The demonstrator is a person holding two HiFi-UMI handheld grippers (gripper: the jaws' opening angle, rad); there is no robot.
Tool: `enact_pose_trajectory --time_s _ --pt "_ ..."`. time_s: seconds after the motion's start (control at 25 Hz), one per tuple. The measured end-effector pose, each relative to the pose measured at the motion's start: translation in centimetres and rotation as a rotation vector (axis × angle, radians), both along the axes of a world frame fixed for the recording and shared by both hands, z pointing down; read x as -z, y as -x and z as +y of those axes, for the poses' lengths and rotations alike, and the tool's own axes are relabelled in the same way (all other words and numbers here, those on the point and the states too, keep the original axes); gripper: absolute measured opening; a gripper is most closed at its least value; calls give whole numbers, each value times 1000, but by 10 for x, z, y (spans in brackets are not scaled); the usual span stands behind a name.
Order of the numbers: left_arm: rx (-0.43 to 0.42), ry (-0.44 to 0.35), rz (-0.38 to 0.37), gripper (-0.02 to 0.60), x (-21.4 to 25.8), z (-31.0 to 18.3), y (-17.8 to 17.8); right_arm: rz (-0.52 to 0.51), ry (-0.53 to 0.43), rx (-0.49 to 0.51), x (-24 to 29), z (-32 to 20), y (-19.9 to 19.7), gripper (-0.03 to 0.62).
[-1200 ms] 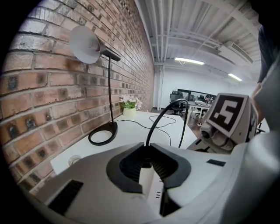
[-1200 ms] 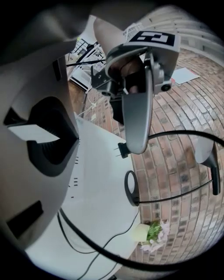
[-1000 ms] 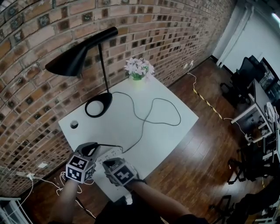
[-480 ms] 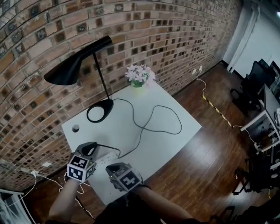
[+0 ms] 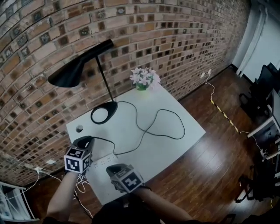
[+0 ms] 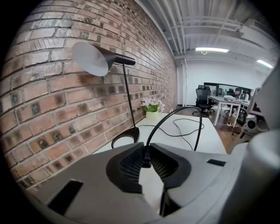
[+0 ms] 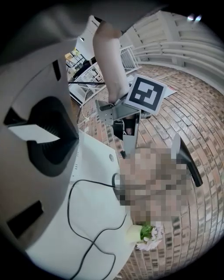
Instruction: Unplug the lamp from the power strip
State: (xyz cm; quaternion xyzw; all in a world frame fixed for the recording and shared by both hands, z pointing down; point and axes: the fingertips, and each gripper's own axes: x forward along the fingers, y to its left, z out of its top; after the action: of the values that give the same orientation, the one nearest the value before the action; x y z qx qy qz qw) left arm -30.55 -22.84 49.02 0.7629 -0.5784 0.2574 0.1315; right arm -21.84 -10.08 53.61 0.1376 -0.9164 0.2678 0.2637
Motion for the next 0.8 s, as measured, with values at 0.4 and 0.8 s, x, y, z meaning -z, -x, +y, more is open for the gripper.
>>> enact_pose_trajectory --time_s 0.4,0.8 --pt "21 14 56 58 -21 -24 66 46 14 -57 -5 -3 34 -2" --pt "20 41 114 58 -51 -65 146 57 33 -98 -7 -15 102 -2"
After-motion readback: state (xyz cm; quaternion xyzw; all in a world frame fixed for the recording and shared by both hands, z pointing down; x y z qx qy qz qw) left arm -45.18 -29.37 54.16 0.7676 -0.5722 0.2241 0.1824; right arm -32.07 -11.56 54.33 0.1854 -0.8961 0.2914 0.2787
